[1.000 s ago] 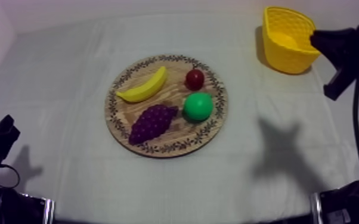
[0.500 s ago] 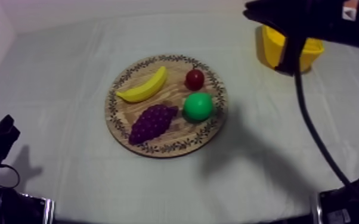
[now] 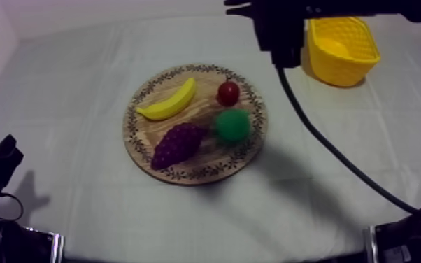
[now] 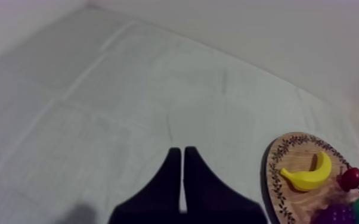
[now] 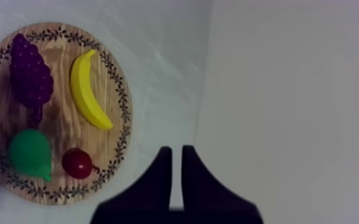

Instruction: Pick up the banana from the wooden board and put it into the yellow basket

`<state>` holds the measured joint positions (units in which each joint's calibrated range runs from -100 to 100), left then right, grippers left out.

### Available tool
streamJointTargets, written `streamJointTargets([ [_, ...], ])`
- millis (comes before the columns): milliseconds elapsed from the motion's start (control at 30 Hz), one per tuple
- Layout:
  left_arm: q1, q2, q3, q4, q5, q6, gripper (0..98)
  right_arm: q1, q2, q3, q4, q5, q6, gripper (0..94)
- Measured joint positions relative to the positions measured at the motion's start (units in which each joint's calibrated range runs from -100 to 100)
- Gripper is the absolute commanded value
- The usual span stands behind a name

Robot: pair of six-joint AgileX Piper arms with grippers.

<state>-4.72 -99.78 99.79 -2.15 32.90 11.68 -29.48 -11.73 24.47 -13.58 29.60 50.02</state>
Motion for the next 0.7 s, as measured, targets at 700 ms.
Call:
streamJointTargets([
  [700,0.0,0.0,0.0,0.0,0.0,0.0,0.1,-2.9,8.3,4.2,1.6,-0.3,4.2,16.3],
])
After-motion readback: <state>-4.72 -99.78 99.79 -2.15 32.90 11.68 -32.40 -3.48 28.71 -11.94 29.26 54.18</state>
